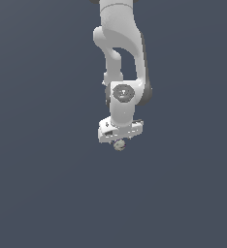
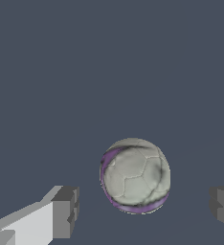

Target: Pick up the object and move it to a goal position.

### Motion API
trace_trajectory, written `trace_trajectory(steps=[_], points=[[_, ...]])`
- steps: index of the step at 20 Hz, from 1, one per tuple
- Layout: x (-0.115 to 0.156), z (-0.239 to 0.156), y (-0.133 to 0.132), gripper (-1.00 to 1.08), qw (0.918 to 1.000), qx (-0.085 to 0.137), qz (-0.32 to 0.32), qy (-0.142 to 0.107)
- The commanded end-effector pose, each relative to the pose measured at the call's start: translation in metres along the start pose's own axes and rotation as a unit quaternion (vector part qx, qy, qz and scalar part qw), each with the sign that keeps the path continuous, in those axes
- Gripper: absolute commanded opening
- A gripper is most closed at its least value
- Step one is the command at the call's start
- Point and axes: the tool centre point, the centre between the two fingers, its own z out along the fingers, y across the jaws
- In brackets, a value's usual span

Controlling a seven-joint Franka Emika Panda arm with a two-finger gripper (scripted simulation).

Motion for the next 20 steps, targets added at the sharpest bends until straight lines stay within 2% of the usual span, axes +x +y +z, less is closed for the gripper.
trace_trajectory(steps=[1,6,11,12,20], points=[[-0.001,0.011,0.0,1.0,1.0,0.0,-0.001,0.0],[-0.001,0.034,-0.001,1.0,1.0,0.0,-0.002,0.0],[0.0,0.04,-0.001,1.0,1.0,0.0,-0.002,0.0],[0.0,0.04,-0.001,-1.0,1.0,0.0,-0.002,0.0],[0.0,0.04,-0.001,-1.0,1.0,0.0,-0.002,0.0]])
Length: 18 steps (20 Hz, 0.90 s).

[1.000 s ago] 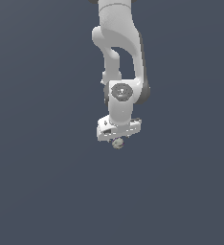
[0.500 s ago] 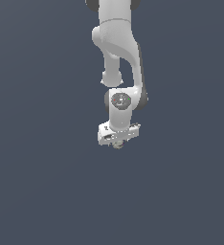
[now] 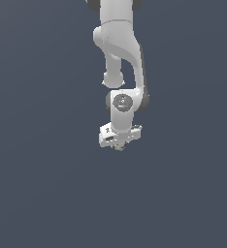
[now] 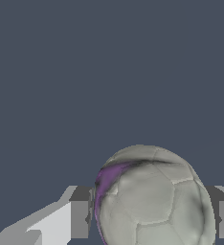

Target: Pick up the object and move it to a goal position.

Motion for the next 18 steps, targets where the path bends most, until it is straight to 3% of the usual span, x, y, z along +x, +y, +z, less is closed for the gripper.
trace_trajectory(steps=[1,9,18], points=[[0.0,0.001,0.0,-1.0,1.0,0.0,0.0,0.0],[0.003,-0.016,0.0,-1.0,1.0,0.0,0.0,0.0],[0.014,-0.078,0.0,-1.0,1.0,0.0,0.0,0.0]])
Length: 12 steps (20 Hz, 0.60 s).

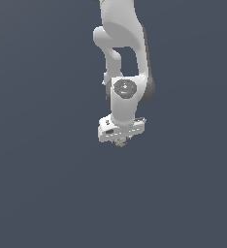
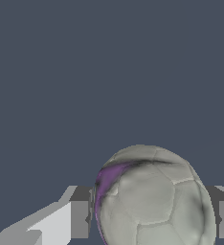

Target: Pick up the object and move it to a goal position.

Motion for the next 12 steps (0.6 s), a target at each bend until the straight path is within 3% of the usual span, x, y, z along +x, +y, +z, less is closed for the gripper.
trace_trajectory(steps=[1,12], points=[[0.004,-0.024,0.0,-1.0,1.0,0.0,0.0,0.001],[0.026,-0.141,0.001,-1.0,1.0,0.0,0.0,0.001]])
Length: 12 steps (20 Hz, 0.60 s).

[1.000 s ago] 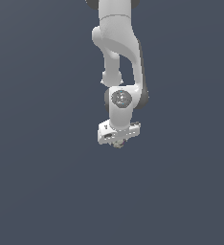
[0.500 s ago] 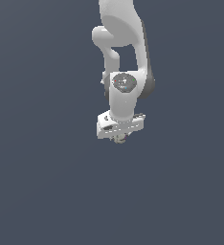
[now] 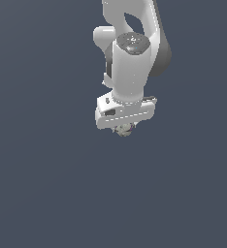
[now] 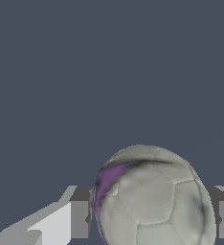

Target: Pick up the object and move it to a goal position.

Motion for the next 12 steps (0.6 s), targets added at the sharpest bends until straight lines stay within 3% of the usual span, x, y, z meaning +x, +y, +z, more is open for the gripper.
trace_trajectory(steps=[1,12], points=[[0.005,-0.027,0.0,-1.0,1.0,0.0,0.0,0.0],[0.026,-0.133,0.001,-1.0,1.0,0.0,0.0,0.0]])
